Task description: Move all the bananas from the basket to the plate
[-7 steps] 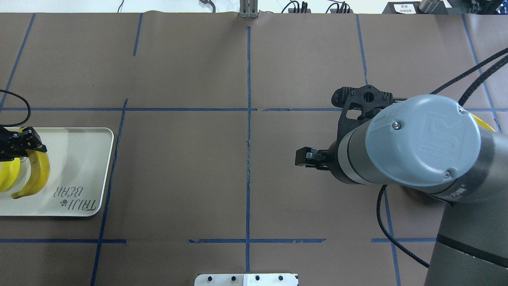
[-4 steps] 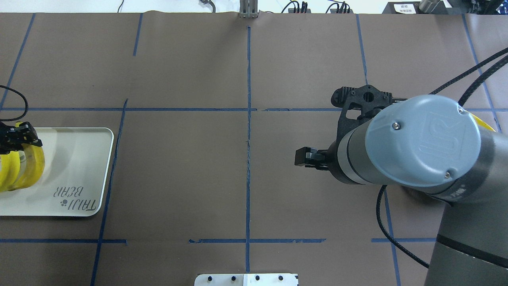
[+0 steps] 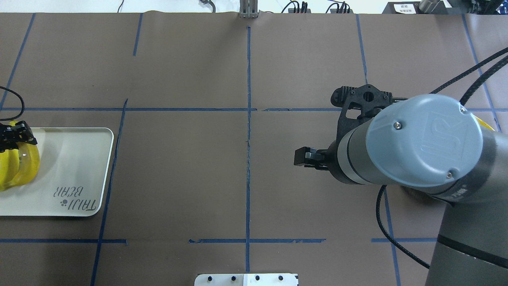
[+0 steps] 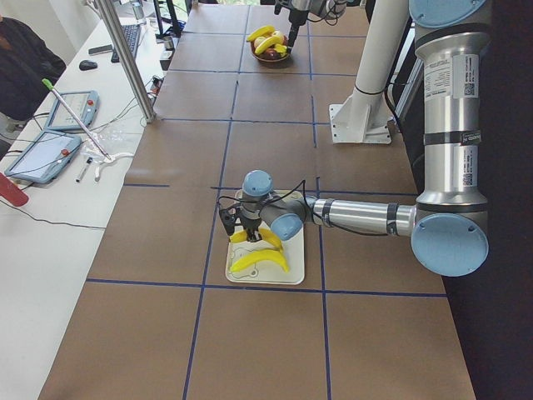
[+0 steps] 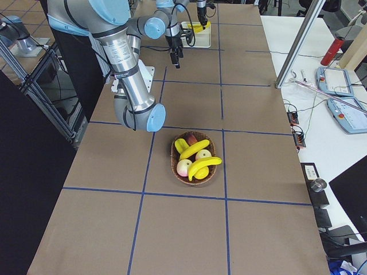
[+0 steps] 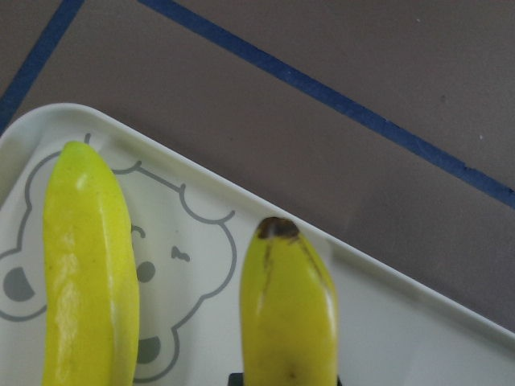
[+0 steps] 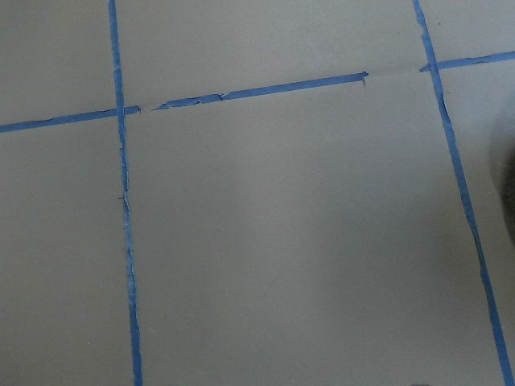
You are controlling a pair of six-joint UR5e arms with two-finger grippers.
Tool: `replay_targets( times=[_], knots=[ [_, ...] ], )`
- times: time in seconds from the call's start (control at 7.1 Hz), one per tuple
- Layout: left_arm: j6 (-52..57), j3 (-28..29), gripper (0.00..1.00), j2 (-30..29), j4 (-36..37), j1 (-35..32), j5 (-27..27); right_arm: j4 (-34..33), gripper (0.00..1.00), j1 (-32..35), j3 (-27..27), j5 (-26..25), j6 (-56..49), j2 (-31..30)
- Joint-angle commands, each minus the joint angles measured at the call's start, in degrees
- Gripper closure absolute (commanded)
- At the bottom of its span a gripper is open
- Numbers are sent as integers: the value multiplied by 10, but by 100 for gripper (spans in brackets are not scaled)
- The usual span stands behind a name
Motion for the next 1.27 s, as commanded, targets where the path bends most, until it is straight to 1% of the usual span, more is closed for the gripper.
replay_targets(
  times=[0.0, 0.14, 0.28, 0.42, 0.56, 0.7, 0.85, 0.99, 1.13],
  knots=[
    [1, -7, 0, 6, -2, -1, 8, 0, 0, 1, 3, 3, -2, 1],
    [3, -17, 0, 6, -1, -1, 3, 1, 0, 0, 5, 6, -3, 1],
    [3, -45, 0, 6, 8, -1, -4, 1, 0, 4, 5, 9, -18, 1],
    [1, -82, 0, 3, 17, -16, -66, 0, 0, 21, 6, 10, -48, -4],
    [1, -110, 0, -11, 40, -44, -97, -1, 0, 32, 16, 11, -88, -22],
    [-1, -133, 0, -39, 66, -43, -97, 0, 0, 42, 41, 11, -115, -64],
    [-1, -150, 0, -77, 125, -38, -96, -1, 0, 71, 50, 32, -167, -85],
    [-5, -164, 0, -131, 186, -32, -96, 0, 0, 107, 47, 60, -234, -100],
    [-7, -175, 0, -178, 253, 1, -92, -1, 0, 139, 41, 79, -293, -117]
  ],
)
